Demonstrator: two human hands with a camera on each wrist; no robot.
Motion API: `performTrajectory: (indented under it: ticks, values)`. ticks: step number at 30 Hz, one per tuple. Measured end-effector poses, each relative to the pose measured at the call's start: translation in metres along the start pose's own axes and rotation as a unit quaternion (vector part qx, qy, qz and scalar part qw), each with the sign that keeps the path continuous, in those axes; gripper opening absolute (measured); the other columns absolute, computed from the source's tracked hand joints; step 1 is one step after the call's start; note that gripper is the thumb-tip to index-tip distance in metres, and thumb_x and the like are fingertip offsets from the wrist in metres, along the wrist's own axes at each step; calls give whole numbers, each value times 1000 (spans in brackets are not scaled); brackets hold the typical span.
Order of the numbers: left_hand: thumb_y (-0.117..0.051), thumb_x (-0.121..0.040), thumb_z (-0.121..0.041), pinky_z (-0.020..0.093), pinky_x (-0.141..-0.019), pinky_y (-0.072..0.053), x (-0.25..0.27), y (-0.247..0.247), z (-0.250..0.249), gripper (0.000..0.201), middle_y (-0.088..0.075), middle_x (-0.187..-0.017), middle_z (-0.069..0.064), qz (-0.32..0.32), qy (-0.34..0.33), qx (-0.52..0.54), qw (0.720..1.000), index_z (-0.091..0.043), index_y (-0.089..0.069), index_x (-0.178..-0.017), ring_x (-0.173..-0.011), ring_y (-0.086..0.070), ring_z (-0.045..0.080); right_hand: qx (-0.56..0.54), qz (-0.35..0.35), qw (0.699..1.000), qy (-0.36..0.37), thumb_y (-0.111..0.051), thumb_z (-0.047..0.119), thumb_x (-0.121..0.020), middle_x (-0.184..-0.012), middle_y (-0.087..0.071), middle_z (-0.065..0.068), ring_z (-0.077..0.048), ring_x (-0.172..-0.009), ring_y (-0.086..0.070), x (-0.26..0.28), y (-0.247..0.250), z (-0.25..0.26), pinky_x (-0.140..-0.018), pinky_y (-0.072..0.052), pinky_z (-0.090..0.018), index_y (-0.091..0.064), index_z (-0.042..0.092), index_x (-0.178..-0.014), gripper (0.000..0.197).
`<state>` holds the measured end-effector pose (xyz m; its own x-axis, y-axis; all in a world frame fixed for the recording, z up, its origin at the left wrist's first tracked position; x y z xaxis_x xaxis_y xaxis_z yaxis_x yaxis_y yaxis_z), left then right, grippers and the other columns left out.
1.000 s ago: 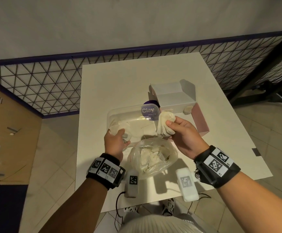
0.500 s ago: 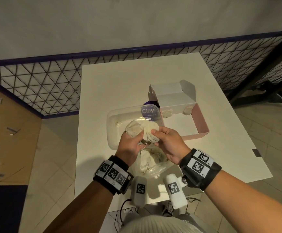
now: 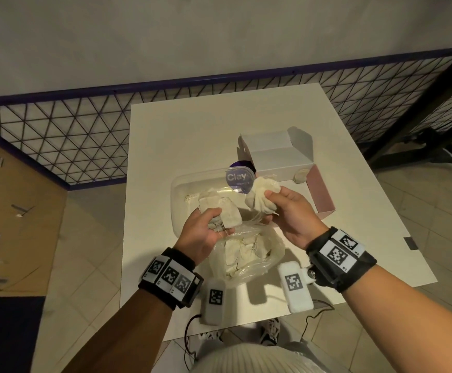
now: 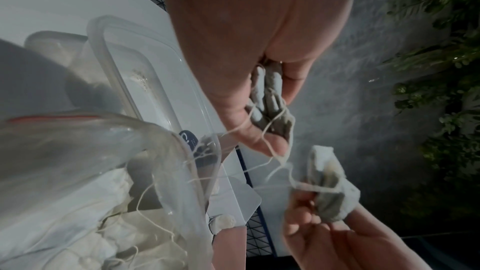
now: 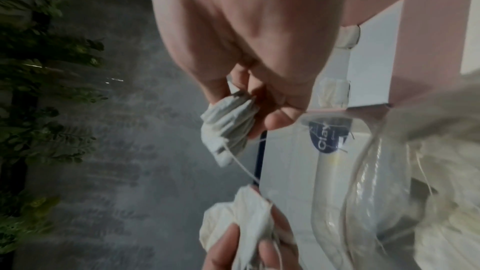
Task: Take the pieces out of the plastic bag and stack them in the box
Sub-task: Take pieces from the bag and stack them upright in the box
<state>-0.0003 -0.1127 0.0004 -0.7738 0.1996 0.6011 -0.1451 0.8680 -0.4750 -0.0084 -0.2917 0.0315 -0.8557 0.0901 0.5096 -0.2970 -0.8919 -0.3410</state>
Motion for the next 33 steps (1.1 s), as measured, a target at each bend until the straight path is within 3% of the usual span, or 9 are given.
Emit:
performTrajectory:
  ticks: [5,11,14,17,20,22,24,27,33]
  values:
    - [-51,-90,2,44,-66,-58,-2,1,-2,13,-59,-116,30,14,7,-19,1000,0,-51,-103,-101,-62,44,43,83,995,-28,-49,0,-92,-94,-70,-14,-20,-77,-68,8,-5,4,-65,-58,-27,-58,-5,-115,26]
    - [-52,-87,-1,61,-94,-46,-3,-2,4,42,-55,-124,35,39,10,-26,999,12,-45,-127,-114,-56,48,197,43,979,-9,-59,3,-88,-107,-66,-28,-33,-93,-65,7,-14,-12,-90,-53,-44,-62,-11,-105,22]
    - [-48,-90,1,61,-96,-45,-3,1,5,32,-57,-119,35,16,9,-55,998,12,-49,-120,-111,-57,49,219,34,975,9,-62,3,-86,-102,-68,-26,-32,-91,-65,4,-15,-15,-91,-53,-46,-68,-2,-95,11]
    - [-46,-91,2,57,-95,-46,0,-3,5,16,-63,-104,29,27,11,-71,997,6,-57,-102,-101,-61,44,235,30,971,14,-65,7,-85,-103,-65,-32,-34,-87,-63,3,-16,-17,-90,-51,-52,-67,-7,-94,17]
    - [-45,-92,3,54,-92,-48,1,-8,4,14,-67,-94,23,51,9,-76,996,1,-59,-92,-94,-63,39,242,40,969,12,-68,12,-83,-95,-63,-35,-29,-79,-56,1,-18,-20,-79,-50,-45,-62,-13,-92,27]
    - [-45,-93,2,56,-92,-48,1,-7,4,14,-67,-96,25,57,10,-79,995,2,-59,-94,-96,-63,40,249,43,968,15,-66,11,-84,-86,-60,-25,-26,-78,-52,1,-19,-20,-72,-46,-38,-62,-8,-89,20]
    - [-47,-93,-1,58,-92,-49,0,-5,3,20,-65,-106,31,57,13,-78,995,10,-56,-107,-102,-63,44,232,37,972,15,-66,11,-84,-88,-59,-31,-27,-80,-52,0,-15,-21,-75,-45,-40,-60,-10,-93,24]
    - [-51,-92,-5,46,-75,-58,-4,1,1,30,-66,-102,29,43,7,-86,995,13,-51,-117,-94,-67,41,197,31,979,32,-64,9,-85,-97,-62,-35,-27,-82,-56,1,-9,-15,-82,-50,-43,-63,-7,-94,19]
    - [-58,-90,-5,32,-64,-56,-8,5,-8,11,-60,-93,23,59,-29,-171,983,3,-60,-96,-83,-62,34,96,100,990,18,-57,2,-87,-98,-65,-21,-26,-84,-62,1,-9,-6,-78,-53,-32,-54,-14,-112,30]
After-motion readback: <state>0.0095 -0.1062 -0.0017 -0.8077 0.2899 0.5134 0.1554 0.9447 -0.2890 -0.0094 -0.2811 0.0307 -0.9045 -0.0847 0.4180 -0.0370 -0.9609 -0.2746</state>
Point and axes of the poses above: each hand's wrist, its own x-axis away from the middle knuckle, its own y-axis out of the back of the hand, z = x × y, the point moved 4 cm from there along -x, towards the middle knuckle
